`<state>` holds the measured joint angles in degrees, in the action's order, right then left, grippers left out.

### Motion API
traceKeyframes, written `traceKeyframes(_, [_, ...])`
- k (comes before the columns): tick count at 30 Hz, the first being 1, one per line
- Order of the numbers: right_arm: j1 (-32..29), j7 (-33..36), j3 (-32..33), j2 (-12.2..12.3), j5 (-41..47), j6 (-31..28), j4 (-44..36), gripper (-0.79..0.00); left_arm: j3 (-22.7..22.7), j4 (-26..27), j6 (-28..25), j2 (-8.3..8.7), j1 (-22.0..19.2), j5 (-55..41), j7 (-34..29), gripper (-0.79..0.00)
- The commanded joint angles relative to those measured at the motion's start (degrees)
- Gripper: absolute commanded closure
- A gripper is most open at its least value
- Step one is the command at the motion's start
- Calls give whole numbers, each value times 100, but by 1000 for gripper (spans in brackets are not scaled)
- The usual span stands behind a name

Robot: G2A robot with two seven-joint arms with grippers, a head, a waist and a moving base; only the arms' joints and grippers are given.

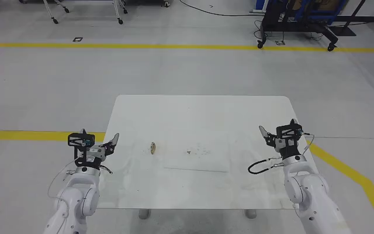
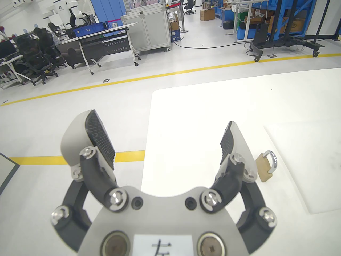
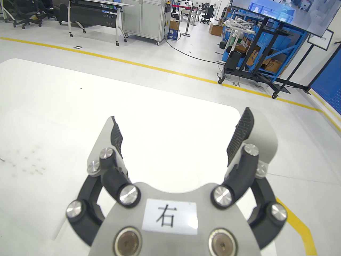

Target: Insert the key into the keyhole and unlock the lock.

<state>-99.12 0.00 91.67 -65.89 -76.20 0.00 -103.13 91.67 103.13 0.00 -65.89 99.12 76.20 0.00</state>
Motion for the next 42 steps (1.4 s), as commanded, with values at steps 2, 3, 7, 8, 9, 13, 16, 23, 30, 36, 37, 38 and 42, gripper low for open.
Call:
traceKeyframes(2, [0,0,0,0,0,0,0,-785,0,0,0,0,0,0,0,-784])
traceKeyframes(3, [0,0,0,0,0,0,0,-784,0,0,0,0,0,0,0,-784])
traceKeyframes(7, [44,39,-111,-2,-152,-83,-67,-785,0,0,0,0,0,0,0,-785])
traceKeyframes(8, [96,97,-250,-7,-295,-150,-118,-785,0,0,0,0,0,0,0,-785])
traceKeyframes(9, [176,173,-408,-13,-417,-251,-150,-785,0,0,0,0,0,0,0,-785])
traceKeyframes(13, [658,502,-1059,-48,-773,-754,-52,-785,0,0,0,0,0,0,0,-785])
traceKeyframes(16, [974,655,-1531,-84,-1015,-1071,84,-785,0,0,0,0,0,0,0,-785])
traceKeyframes(23, [1616,620,-2231,-121,-1081,-2436,644,-785,0,0,0,0,0,0,0,-785])
traceKeyframes(30, [2414,669,-2760,-190,-608,-3823,1648,-785,0,0,0,0,0,0,0,-785])
traceKeyframes(36, [3110,912,-3251,-330,-206,-4209,2558,-785,0,0,0,0,0,0,0,-785])
traceKeyframes(37, [3211,940,-3320,-351,-147,-4277,2697,-785,0,0,0,0,0,0,0,-785])
traceKeyframes(38, [3306,981,-3390,-374,-107,-4311,2845,-785,0,0,0,0,0,0,0,-785])
traceKeyframes(42, [3560,1036,-3684,-465,-129,-4231,3178,-785,0,0,0,0,0,0,0,-785])
